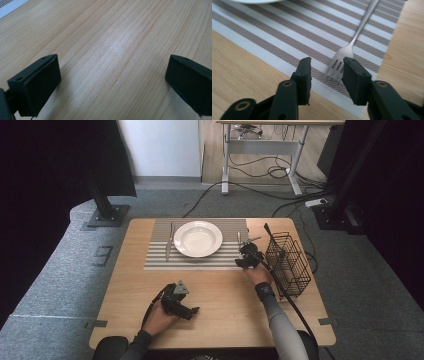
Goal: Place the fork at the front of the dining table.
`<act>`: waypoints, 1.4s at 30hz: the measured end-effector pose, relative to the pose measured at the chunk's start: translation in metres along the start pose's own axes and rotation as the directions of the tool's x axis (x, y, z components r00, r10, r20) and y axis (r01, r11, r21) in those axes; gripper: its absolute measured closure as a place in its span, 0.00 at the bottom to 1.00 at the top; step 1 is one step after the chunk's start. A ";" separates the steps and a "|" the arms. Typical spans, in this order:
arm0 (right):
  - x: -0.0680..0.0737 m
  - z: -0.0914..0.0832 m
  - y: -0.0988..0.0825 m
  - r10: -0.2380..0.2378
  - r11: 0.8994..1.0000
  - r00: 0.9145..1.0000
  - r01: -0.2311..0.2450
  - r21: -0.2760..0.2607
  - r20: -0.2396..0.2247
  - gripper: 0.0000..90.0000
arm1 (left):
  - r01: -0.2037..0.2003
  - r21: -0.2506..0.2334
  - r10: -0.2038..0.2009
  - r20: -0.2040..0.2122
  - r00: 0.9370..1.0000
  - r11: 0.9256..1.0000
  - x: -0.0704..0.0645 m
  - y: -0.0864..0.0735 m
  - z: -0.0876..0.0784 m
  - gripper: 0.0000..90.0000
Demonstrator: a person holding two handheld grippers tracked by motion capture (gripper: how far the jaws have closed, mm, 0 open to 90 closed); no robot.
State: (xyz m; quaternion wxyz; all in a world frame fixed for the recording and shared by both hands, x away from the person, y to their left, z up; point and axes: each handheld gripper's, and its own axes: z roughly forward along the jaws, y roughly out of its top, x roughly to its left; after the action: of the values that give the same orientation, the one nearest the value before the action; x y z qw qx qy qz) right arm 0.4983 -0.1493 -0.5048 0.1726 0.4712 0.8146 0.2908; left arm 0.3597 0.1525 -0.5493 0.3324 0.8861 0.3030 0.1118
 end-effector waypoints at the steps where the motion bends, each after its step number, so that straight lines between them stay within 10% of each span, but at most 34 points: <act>1: 0.000 -0.001 0.000 0.000 1.000 1.000 0.000 -0.002 0.000 0.61 | 0.000 0.000 0.000 0.000 1.000 1.000 0.000 0.000 0.000 0.00; 7: -0.003 0.004 0.001 0.043 0.999 0.999 -0.043 0.000 0.002 0.50 | -0.001 0.001 0.001 -0.001 1.000 1.000 0.000 0.000 0.000 0.00; 13: -0.007 0.029 -0.005 0.077 0.996 0.997 -0.078 0.047 0.021 0.60 | 0.000 0.001 0.000 -0.001 1.000 1.000 0.000 0.000 0.000 0.00; 42: 0.009 0.047 0.010 0.025 0.999 1.000 -0.024 -0.020 0.013 0.66 | -0.001 0.001 0.001 0.000 1.000 1.000 0.000 0.000 0.000 0.00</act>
State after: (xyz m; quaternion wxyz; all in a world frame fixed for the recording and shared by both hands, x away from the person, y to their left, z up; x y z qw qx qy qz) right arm 0.5264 -0.1231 -0.5352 0.1791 0.4814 0.8046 0.2979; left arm 0.3598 0.1525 -0.5492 0.3317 0.8864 0.3028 0.1120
